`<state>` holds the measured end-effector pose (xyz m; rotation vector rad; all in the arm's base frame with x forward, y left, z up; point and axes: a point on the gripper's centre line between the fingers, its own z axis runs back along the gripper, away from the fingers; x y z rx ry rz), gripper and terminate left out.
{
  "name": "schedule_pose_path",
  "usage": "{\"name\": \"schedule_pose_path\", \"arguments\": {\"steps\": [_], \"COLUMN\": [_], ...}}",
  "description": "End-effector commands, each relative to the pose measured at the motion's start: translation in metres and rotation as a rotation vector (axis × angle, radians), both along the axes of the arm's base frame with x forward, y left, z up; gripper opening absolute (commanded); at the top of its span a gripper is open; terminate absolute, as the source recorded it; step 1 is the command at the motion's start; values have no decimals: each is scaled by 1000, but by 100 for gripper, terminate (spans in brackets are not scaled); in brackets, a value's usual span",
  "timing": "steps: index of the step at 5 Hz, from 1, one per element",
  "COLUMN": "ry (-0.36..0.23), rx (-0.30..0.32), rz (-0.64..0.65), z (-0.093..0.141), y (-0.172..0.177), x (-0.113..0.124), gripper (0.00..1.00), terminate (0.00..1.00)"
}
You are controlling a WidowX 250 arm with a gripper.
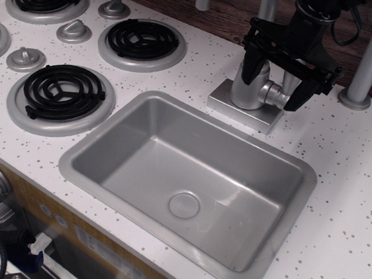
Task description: Lever vertical to front
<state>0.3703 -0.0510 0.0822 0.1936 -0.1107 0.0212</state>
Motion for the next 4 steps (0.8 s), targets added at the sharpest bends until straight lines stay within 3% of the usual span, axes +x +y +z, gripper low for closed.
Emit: {"name": "schedule_pose_path", "arguments": {"steps": [1,2,3,4], "ry": [0,-90,-183,-232], "rx": [0,-13,13,24], "rz": [0,-54,-103,-137], "z": [0,15,23,33], "y": [0,-4,-8,-11], "x": [0,12,26,40], "gripper": [100,100,100,100], "terminate": [0,0,0,0]}}
